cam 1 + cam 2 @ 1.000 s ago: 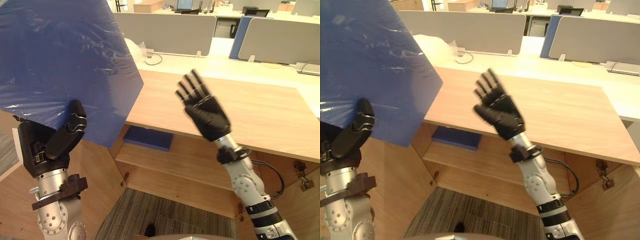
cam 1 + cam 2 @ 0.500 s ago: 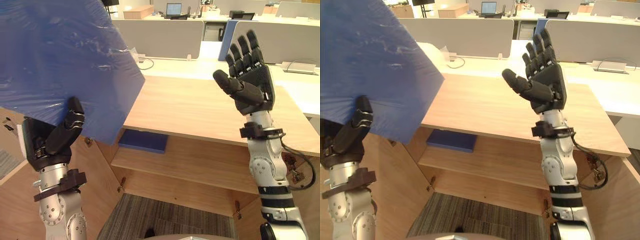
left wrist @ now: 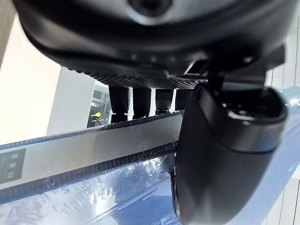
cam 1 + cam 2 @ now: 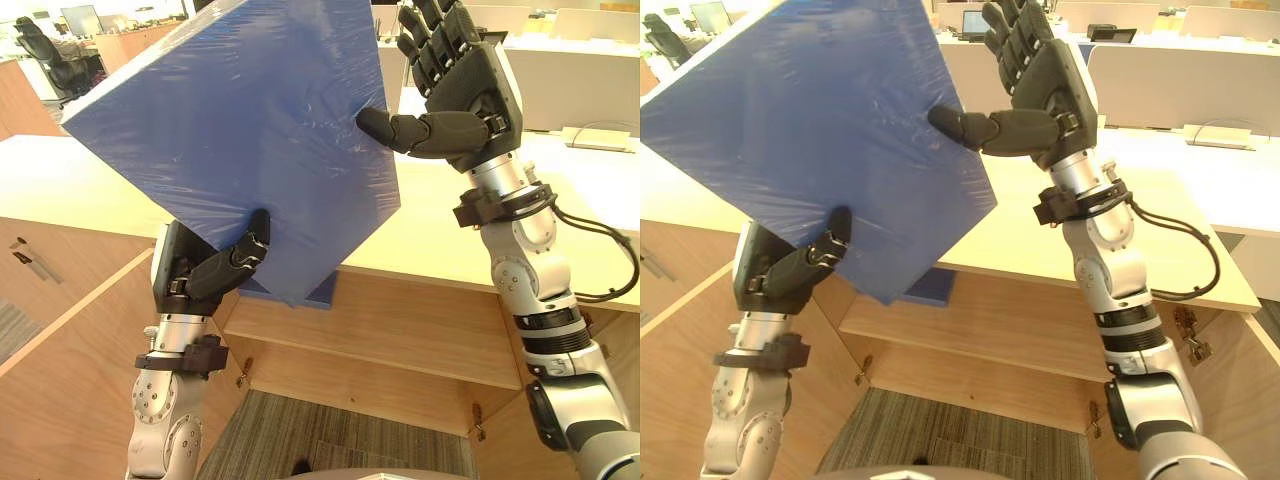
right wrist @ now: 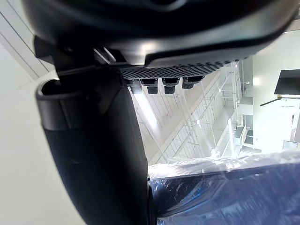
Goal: Walk over to the cabinet, pick up the folder, carry it to the office cabinet, place the folder inside the office cabinet, then close the office cabinet door
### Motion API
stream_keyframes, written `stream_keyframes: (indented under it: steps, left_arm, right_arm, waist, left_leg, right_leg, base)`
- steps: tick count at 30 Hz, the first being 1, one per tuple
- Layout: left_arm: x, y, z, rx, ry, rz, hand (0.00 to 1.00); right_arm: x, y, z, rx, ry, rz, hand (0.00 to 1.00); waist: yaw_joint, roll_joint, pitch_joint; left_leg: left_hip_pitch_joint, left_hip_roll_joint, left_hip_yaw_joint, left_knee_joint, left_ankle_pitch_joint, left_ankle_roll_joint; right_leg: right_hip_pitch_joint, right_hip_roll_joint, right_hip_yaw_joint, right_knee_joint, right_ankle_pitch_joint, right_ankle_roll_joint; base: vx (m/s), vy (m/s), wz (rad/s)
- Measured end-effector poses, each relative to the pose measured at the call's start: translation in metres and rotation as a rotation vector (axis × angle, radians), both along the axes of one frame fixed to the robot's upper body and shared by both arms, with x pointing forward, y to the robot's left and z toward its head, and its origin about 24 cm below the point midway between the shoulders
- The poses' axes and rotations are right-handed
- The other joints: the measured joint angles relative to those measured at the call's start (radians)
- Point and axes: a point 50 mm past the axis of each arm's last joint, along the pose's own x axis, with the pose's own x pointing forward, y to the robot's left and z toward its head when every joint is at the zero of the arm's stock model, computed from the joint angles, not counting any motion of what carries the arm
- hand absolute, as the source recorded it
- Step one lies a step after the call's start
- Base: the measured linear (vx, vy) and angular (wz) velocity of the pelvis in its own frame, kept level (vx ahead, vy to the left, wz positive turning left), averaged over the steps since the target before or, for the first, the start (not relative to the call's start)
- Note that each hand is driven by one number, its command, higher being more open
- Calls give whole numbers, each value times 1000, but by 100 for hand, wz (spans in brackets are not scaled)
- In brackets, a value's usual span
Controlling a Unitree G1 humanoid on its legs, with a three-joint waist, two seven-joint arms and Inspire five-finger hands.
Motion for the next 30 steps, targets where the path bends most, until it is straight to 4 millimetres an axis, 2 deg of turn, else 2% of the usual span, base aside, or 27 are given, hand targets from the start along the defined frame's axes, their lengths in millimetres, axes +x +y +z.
stream_keyframes:
  steps: [5, 7, 10, 11, 17, 22, 25, 28, 29, 30]
  left_arm:
    - [10, -12, -2, 11, 9, -84, 0]
    - [16, -20, -2, 19, 11, -128, 0]
    - [18, -19, -7, 32, 33, -126, 0]
    - [18, -18, -8, 34, 38, -125, 0]
    - [19, -16, -13, 96, 77, -147, 0]
    - [20, -12, -24, 234, 165, -177, 0]
    - [16, -11, -29, 260, 196, -183, 0]
    - [16, -12, -30, 281, 198, -188, 0]
    - [15, -13, -31, 289, 204, -195, 100]
    - [14, -14, -32, 292, 211, -206, 100]
  right_arm:
    - [0, 14, 13, -52, -50, 56, 100]
    - [-1, 28, 19, -124, -73, 107, 100]
    - [-3, 33, 27, -220, -104, 136, 100]
    - [-3, 36, 29, -270, -111, 149, 0]
    - [-1, 34, 28, -394, -37, 208, 0]
    - [2, 21, 6, -563, 88, 185, 0]
    - [2, 14, -10, -567, 158, 205, 0]
    - [2, 9, -15, -573, 178, 193, 0]
    - [1, 8, -18, -570, 185, 193, 0]
    - [0, 7, -22, -564, 188, 198, 0]
  waist:
    - [-1, 6, -4]
    - [-1, 7, -4]
    - [0, 7, -5]
    - [2, 6, -5]
    - [12, 4, -7]
    - [17, 2, -9]
    - [17, 1, -22]
    - [18, -1, -40]
    - [18, -3, -45]
    - [18, -5, -47]
  left_leg:
    - [0, 3, 1, 0, 3, -1]
    - [-1, 4, 2, 0, 4, -1]
    - [-3, 6, 2, 0, 5, -1]
    - [-4, 6, 2, 0, 5, -1]
    - [-15, 10, 6, 0, 9, -3]
    - [-15, 13, 14, 0, 10, -5]
    - [-15, 14, 18, 0, 8, -8]
    - [-15, 15, 19, 0, 6, -10]
    - [-15, 16, 19, 0, 6, -10]
    - [-15, 17, 19, 0, 6, -10]
  right_leg:
    - [0, 3, 2, -2, 5, -1]
    - [-1, 5, 3, -4, 7, -2]
    - [-1, 6, 3, -8, 10, -2]
    - [-2, 7, 3, -9, 12, -3]
    - [-14, 11, 7, -11, 18, -7]
    - [-18, 16, 15, -10, 21, -11]
    - [-21, 17, 20, -10, 21, -11]
    - [-21, 17, 21, -10, 20, -12]
    - [-21, 19, 21, -9, 20, -13]
    - [-21, 20, 21, -9, 19, -14]
  base:
    - [-6, 0, 0]
    - [0, 0, 0]
    - [0, 0, 0]
    - [0, 0, 0]
    - [-7, 0, -1]
    - [-22, 0, -5]
    - [-7, -2, -5]
    - [0, 0, 0]
    - [0, 0, 0]
    - [0, 0, 0]
